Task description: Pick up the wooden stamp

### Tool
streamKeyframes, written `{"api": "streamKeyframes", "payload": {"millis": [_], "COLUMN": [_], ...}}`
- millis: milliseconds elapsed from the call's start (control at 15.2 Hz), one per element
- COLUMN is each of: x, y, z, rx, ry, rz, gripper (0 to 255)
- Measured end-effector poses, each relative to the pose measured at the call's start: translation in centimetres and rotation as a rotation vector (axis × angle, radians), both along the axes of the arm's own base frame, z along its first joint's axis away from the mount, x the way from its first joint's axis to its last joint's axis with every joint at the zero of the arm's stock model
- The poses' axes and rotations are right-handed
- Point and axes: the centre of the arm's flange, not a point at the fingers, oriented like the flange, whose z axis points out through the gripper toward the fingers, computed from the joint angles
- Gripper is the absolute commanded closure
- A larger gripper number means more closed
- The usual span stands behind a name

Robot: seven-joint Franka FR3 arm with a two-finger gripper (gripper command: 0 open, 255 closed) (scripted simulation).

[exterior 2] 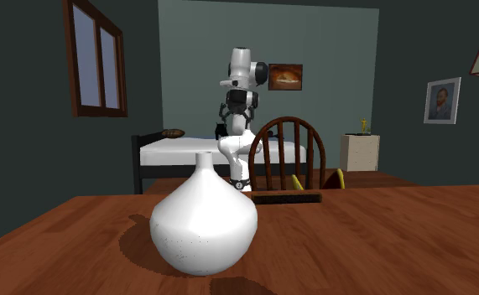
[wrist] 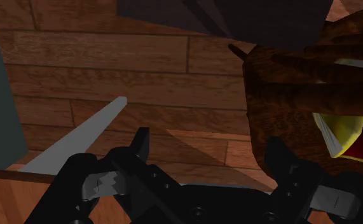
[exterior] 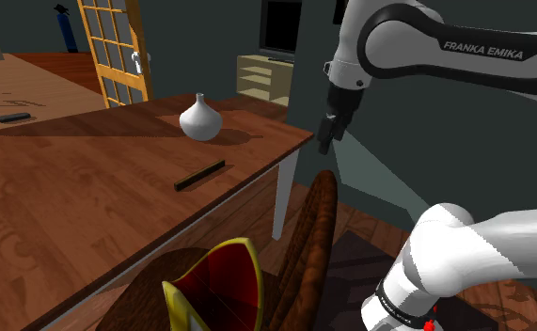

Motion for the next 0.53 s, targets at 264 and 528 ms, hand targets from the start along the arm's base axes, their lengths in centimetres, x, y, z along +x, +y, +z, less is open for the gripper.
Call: {"api": "streamKeyframes", "payload": {"millis": [264, 528], "x": [0.9, 3.4], "y": [2.2, 6.5], "z": [-0.9, -2.9], "rx": [0.004, 0.013], "ry": [-0.003, -0.008], "rz": [-0.087, -0.257], "gripper": [0, 0]}}
